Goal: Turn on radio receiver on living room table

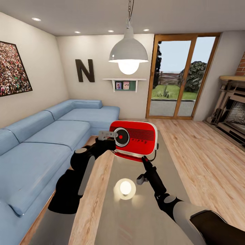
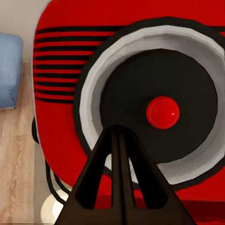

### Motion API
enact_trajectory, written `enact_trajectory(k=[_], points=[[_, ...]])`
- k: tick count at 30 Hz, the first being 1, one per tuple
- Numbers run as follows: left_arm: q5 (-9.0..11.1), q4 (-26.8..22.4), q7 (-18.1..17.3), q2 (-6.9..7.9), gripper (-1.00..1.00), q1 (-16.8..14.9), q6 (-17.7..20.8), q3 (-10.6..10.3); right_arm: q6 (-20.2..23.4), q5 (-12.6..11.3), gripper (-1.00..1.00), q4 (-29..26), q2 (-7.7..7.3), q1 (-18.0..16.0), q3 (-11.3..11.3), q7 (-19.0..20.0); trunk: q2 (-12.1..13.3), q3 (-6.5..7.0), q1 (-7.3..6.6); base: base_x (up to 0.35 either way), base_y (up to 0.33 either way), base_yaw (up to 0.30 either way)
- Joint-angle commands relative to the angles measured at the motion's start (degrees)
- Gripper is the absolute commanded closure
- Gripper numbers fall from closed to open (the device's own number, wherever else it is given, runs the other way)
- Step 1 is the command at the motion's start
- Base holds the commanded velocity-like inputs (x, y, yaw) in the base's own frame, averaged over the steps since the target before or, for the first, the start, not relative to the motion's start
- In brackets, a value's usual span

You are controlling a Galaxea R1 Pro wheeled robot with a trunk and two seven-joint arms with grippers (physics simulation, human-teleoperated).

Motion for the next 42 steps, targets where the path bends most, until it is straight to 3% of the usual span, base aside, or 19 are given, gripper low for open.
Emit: enact_trajectory(k=[1, 11, 15, 17, 18, 20, 23, 26, 36, 42], points=[[0.03, 0.5, 0.0, 0.0, 1.0, -0.08, -0.02, 0.01, -0.05, 0.07, 1.0, -0.03, 0.01, 0.01, -0.4, -0.01, 0.0, 0.01, 0.0, 0.0, 0.0, 0.0], [0.65, 10.13, -0.34, 0.0, 1.0, -4.17, -0.34, -0.58, -0.05, 0.02, 1.0, -0.03, 0.01, 0.03, -0.4, -0.01, 0.0, 0.01, 0.0, 0.0, 0.0, 0.0], [0.85, 10.65, -0.35, 0.0, 1.0, -5.69, -0.19, -2.99, -0.05, 0.02, 1.0, -0.03, 0.05, 0.03, -0.4, -0.01, 0.0, 0.01, 0.0, 0.0, 0.0, 0.0], [2.45, 10.68, -0.35, 0.0, 1.0, -6.23, -0.15, -3.53, -0.05, 0.02, 1.0, -0.03, 0.07, 0.04, -0.4, -0.01, 0.0, 0.01, 0.0, 0.0, 0.0, 0.0], [4.96, 10.73, -0.28, 0.0, 1.0, -6.58, -0.14, -3.77, -0.05, 0.02, 1.0, -0.03, 0.08, 0.03, -0.4, -0.01, 0.0, 0.01, 0.0, 0.0, 0.0, 0.0], [7.6, 10.77, -0.22, 0.0, 1.0, -6.86, -0.14, -4.42, -0.05, 0.02, 1.0, -0.03, 0.09, 0.02, -0.4, -0.01, 0.0, 0.01, 0.0, 0.0, 0.0, 0.0], [9.48, 10.74, -0.18, 0.0, 1.0, -7.7, -0.12, -6.22, -0.05, 0.05, 1.0, -0.03, 0.13, 0.04, -0.4, -0.01, 0.0, 0.01, 0.0, 0.0, 0.0, 0.0], [10.38, 11.18, -0.17, 0.0, 1.0, -8.95, -0.03, -6.61, -0.05, 0.09, 1.0, -0.03, 0.17, 0.01, -0.4, -0.01, 0.0, 0.01, 0.0, 0.0, 0.0, 0.0], [10.68, 13.26, 0.0, 0.0, 1.0, -9.73, -0.31, -6.45, -0.05, 0.03, 1.0, -0.03, 0.18, 0.04, -0.42, -0.01, 0.0, 0.01, 0.0, 0.0, 0.0, 0.0], [10.3, 12.83, 0.06, 0.0, 1.0, -9.23, -0.3, -5.9, -0.28, -1.61, 1.0, -0.08, 0.04, 0.04, -0.8, -0.01, 0.0, 0.01, 0.0, 0.0, 0.0, 0.0]])
